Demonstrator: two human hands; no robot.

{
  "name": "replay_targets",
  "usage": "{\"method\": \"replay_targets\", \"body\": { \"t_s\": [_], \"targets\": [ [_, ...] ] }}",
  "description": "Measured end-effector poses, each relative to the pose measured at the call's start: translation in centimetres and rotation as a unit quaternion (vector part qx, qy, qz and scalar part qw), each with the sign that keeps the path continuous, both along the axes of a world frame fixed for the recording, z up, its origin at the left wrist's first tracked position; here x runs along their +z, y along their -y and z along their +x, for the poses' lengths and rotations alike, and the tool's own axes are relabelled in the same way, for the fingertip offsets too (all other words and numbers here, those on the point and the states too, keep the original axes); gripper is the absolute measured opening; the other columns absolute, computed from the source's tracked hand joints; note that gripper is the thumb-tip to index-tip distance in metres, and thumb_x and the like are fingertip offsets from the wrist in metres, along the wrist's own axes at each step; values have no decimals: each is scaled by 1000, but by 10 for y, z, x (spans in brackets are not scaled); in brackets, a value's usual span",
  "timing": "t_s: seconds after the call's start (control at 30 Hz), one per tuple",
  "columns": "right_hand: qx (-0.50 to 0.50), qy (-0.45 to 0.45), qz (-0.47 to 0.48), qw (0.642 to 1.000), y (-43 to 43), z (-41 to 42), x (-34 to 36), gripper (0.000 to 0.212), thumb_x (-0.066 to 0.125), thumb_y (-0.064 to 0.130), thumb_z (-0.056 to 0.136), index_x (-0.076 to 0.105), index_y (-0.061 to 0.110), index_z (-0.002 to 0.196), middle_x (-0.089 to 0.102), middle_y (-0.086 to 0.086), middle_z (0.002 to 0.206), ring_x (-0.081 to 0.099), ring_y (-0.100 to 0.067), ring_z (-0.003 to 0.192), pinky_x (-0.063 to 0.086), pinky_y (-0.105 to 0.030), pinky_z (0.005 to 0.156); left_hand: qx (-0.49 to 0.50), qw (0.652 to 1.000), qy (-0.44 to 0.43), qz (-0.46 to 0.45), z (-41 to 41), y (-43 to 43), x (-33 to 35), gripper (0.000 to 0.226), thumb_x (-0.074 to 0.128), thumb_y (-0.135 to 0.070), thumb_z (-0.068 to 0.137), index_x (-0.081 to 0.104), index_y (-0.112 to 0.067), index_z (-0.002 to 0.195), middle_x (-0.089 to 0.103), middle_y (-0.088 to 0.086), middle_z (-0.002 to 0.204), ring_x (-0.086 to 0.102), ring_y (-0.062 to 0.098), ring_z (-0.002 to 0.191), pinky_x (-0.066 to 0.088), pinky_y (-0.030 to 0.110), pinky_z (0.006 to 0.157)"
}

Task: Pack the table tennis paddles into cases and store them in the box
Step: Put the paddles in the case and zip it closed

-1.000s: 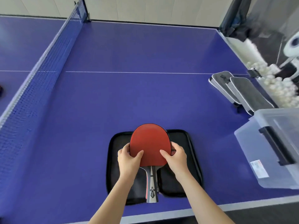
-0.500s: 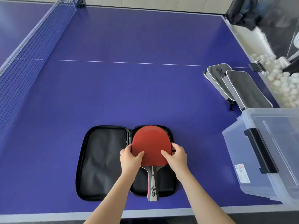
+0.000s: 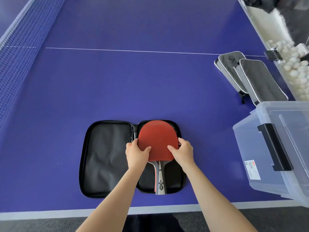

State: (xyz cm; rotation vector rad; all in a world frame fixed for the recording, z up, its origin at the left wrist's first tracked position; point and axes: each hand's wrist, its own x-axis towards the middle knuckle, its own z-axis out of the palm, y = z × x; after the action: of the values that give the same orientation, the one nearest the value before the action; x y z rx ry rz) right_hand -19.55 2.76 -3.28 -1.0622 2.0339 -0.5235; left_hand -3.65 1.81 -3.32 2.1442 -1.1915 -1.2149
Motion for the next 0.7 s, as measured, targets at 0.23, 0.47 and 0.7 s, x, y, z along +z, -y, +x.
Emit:
{"method": "replay_targets", "body": {
  "t_s": [0.23,0.47,0.7],
  "targets": [
    [0,-16,5,1000,-1,3,-2,48,66,29,87,53,11,130,56,-9,123,53,-26,116,50,-41,95,0,1000,-3,-12,2,-3,-3,63,71,-28,85,44,-8,139,38,6,129,52,22,109,41,26,87],
    [-24,-26,-29,999,-7,9,-2,56,66,28,88,45,10,136,53,-9,129,49,-24,121,48,-39,97,-17,999,12,-32,6,-6,-3,65,69,-34,86,42,-9,140,39,4,129,53,24,112,45,32,91],
    [-79,-15,-94,992,-31,-2,2,46,68,23,87,53,8,128,55,-9,123,52,-22,113,44,-28,87,35,987,119,-98,73,-25,1,58,69,-31,85,49,-10,135,44,10,132,39,28,125,36,43,104]
  ]
}}
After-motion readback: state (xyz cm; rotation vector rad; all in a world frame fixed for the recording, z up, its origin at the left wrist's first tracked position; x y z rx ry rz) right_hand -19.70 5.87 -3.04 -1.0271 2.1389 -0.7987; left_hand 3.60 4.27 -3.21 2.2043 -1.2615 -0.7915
